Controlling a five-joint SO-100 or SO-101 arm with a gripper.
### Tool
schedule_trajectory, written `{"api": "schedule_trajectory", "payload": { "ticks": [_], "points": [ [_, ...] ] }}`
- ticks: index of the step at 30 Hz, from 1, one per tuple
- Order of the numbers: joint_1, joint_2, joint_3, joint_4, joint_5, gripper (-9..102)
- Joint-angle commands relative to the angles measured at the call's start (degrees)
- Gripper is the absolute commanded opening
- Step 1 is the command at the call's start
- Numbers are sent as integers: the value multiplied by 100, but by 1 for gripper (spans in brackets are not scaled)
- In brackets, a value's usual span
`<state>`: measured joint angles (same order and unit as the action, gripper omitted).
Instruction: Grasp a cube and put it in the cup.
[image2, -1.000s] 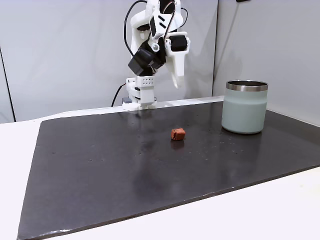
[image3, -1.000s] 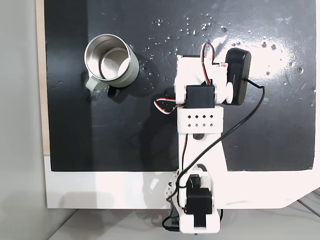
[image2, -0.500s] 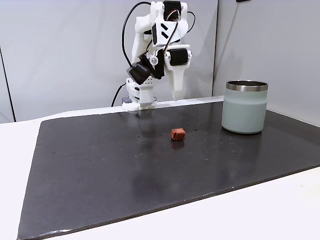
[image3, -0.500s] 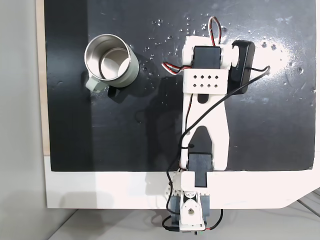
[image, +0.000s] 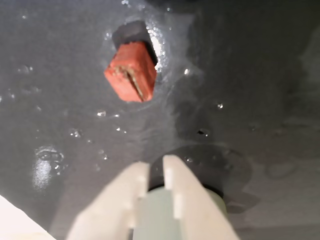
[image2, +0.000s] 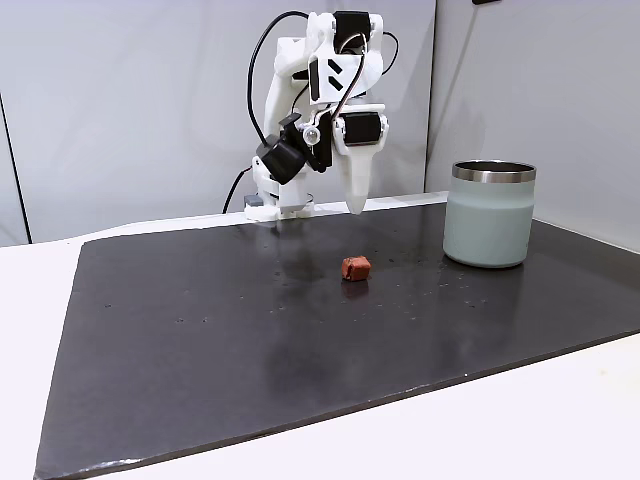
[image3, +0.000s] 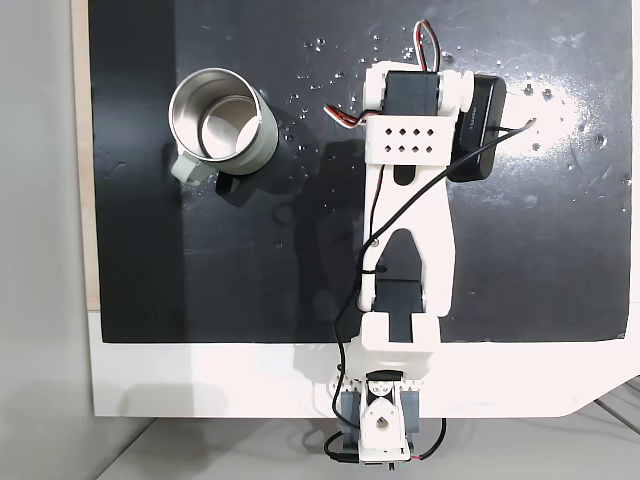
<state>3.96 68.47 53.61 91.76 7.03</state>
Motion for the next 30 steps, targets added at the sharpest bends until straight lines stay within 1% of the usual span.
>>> {"api": "schedule_trajectory", "payload": {
  "ticks": [1,3,8,11,30],
  "points": [
    [79,88,-343,62,62,20],
    [79,88,-334,70,62,24],
    [88,88,-281,105,62,27],
    [105,53,-229,105,62,31],
    [193,-721,-264,-220,53,32]
  ]
}}
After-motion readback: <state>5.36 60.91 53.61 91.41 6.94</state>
